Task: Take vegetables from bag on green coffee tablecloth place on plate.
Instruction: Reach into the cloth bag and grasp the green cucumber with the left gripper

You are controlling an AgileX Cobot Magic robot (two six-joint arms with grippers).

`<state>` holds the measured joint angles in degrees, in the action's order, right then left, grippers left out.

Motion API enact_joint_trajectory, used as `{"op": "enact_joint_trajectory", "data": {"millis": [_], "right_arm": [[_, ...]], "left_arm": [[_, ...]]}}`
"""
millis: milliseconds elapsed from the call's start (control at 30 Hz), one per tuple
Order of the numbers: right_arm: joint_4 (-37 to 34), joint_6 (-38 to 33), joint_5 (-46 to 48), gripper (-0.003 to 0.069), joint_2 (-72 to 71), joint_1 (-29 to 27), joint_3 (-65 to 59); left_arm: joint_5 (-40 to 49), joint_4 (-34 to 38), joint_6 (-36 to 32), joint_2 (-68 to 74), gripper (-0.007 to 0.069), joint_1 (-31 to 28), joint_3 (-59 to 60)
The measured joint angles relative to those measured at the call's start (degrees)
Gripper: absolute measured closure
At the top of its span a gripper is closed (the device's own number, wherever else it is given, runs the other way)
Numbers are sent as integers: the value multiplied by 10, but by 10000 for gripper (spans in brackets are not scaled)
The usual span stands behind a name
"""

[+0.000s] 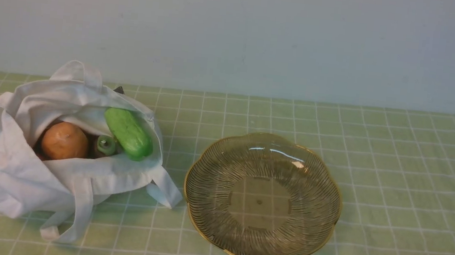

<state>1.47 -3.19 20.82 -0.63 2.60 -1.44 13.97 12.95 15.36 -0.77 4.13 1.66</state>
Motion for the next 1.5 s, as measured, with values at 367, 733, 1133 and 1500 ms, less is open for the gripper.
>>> {"op": "enact_joint_trajectory", "data": {"millis": [367,733,1133,1500], "right_arm": [[0,0,0,673,0,0,0],[0,0,0,673,0,0,0],[0,0,0,673,0,0,0],[0,0,0,673,0,0,0]], "left_arm": [[-87,90,22,0,633,0,0],[-248,53,15,1,633,0,-42],[250,-81,-53,320,633,0,-410],[458,-47,-163,633,633,0,-629]]}}
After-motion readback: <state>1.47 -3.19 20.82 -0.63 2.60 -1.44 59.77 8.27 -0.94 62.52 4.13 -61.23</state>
